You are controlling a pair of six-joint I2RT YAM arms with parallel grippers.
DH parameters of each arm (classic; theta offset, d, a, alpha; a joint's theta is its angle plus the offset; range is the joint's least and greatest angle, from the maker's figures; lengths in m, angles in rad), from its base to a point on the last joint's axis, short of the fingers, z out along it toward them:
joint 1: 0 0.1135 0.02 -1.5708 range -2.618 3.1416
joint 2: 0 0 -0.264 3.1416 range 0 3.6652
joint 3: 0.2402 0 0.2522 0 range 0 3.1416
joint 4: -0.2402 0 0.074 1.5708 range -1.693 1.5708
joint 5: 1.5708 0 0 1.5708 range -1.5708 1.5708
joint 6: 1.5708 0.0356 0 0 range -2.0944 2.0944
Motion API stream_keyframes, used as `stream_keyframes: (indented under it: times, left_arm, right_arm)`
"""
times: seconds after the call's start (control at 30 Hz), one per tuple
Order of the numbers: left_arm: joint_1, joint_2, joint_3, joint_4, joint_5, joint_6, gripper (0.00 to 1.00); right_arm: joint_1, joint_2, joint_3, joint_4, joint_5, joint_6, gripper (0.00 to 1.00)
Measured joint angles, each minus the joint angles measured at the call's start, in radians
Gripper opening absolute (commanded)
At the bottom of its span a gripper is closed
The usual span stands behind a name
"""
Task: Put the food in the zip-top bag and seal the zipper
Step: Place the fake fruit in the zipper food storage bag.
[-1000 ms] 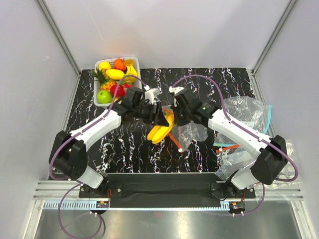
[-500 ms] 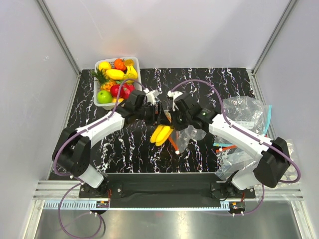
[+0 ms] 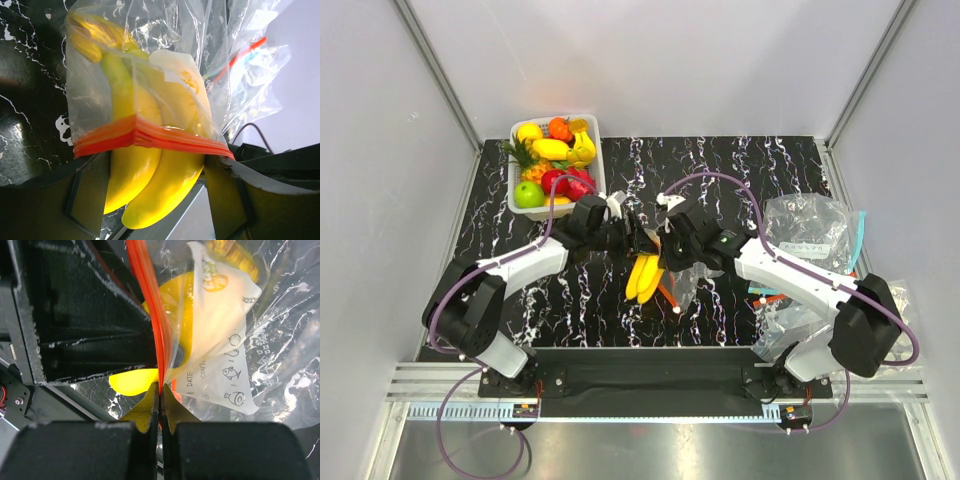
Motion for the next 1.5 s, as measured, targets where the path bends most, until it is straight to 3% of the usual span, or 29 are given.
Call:
stream_keyframes:
  times: [0.17,0.3,0.4,0.53,0.6,0.63,0.67,0.77,0.9,1.2,1.5]
  left_arm:
    - [0.020,-0.002,-0.003,0.019,0.000,-0.062,0.32]
    - [0.039,-0.047,-0.048,0.068,-0.032,-0.133,0.32]
    - [0.040,-0.100,-0.082,0.088,-0.064,-0.170,0.32]
    - [0.040,-0.109,-0.081,0.119,-0.072,-0.193,0.32]
    - [0.040,-0.109,-0.081,0.127,-0.076,-0.202,0.32]
    - [0.040,-0.109,-0.081,0.132,-0.079,-0.207,0.32]
    - [0.040,-0.109,-0.081,0.137,-0.081,-0.211,0.32]
    - [0.040,-0.109,-0.082,0.150,-0.089,-0.224,0.32]
    - [0.040,-0.109,-0.095,0.184,-0.102,-0.252,0.32]
    - [0.027,-0.151,-0.218,0.298,-0.205,-0.362,0.32]
    - [0.023,-0.175,-0.235,0.357,-0.251,-0.446,0.36]
  right_arm:
    - [0.004,0.000,-0.006,0.018,0.012,-0.003,0.01]
    - [0.008,-0.001,-0.025,0.041,0.013,0.002,0.23]
    - [0.017,-0.001,-0.037,0.045,0.013,0.004,0.25]
    - [0.022,-0.002,-0.043,0.043,0.029,0.005,0.39]
    - [0.023,-0.002,-0.043,0.040,0.046,0.002,0.41]
    - [0.023,-0.002,-0.044,0.037,0.054,0.000,0.41]
    - [0.024,-0.002,-0.044,0.035,0.057,0.000,0.29]
    - [0.029,-0.002,-0.050,0.032,0.078,-0.004,0.08]
    - [0.037,-0.002,-0.052,0.030,0.097,0.003,0.00]
    - [0.054,-0.002,-0.050,0.030,0.079,0.032,0.00]
    - [0.076,0.001,-0.037,0.031,0.072,0.047,0.00]
